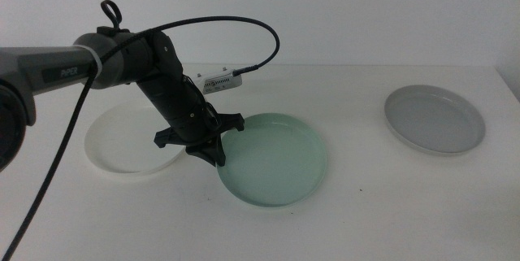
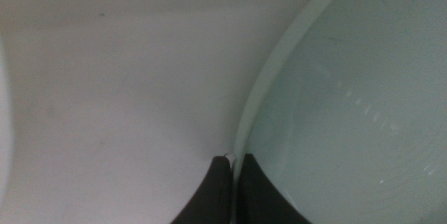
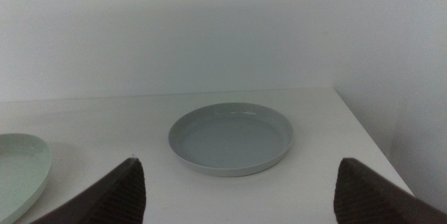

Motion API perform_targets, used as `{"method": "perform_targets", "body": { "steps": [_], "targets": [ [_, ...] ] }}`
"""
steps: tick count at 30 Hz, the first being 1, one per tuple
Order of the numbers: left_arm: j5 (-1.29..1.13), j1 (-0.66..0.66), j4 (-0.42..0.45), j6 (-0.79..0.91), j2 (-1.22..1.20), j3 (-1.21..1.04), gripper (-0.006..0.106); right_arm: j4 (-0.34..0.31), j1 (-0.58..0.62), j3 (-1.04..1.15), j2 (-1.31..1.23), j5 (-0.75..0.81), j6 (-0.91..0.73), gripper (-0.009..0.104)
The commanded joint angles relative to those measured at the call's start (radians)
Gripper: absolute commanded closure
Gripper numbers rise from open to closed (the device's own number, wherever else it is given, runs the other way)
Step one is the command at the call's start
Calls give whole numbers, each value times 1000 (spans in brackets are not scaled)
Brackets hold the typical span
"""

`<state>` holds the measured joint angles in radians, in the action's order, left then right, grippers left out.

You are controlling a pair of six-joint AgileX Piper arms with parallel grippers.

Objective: Stack the three bowls on top of each other.

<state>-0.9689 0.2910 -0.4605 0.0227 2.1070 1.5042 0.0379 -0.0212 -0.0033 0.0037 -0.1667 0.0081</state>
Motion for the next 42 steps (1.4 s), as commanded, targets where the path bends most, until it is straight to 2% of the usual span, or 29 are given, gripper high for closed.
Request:
{"method": "perform_targets", "body": {
  "steps": [1, 6, 11, 16, 21, 23, 29, 37, 40, 42],
  "targets": [
    [25, 6, 7, -2, 0, 8, 102, -6, 2, 3, -4, 5, -8, 2],
    [36, 4, 21, -2, 0, 8, 99, -6, 2, 3, -4, 5, -8, 2],
    [47, -1, 14, 8, 0, 8, 85, -6, 2, 3, -4, 5, -8, 2],
    [34, -3, 9, 8, 0, 8, 52, -6, 2, 3, -4, 5, -8, 2],
    [-168, -27, 4, 24, -2, 105, 7, -6, 2, 3, -4, 5, -8, 2],
    [-252, -34, 33, 24, -11, 171, 7, -6, 2, 3, -4, 5, -8, 2],
    [-252, -42, 171, -32, -136, 252, 7, -6, 2, 3, -4, 5, -8, 2],
    [-252, -42, 522, -129, -357, 252, 7, -6, 2, 3, -4, 5, -8, 2],
    [-252, -67, 612, -164, -410, 252, 7, -6, 2, 3, -4, 5, -8, 2],
    [-252, -105, 618, -169, -430, 252, 7, -6, 2, 3, -4, 5, -8, 2]
  ]
}}
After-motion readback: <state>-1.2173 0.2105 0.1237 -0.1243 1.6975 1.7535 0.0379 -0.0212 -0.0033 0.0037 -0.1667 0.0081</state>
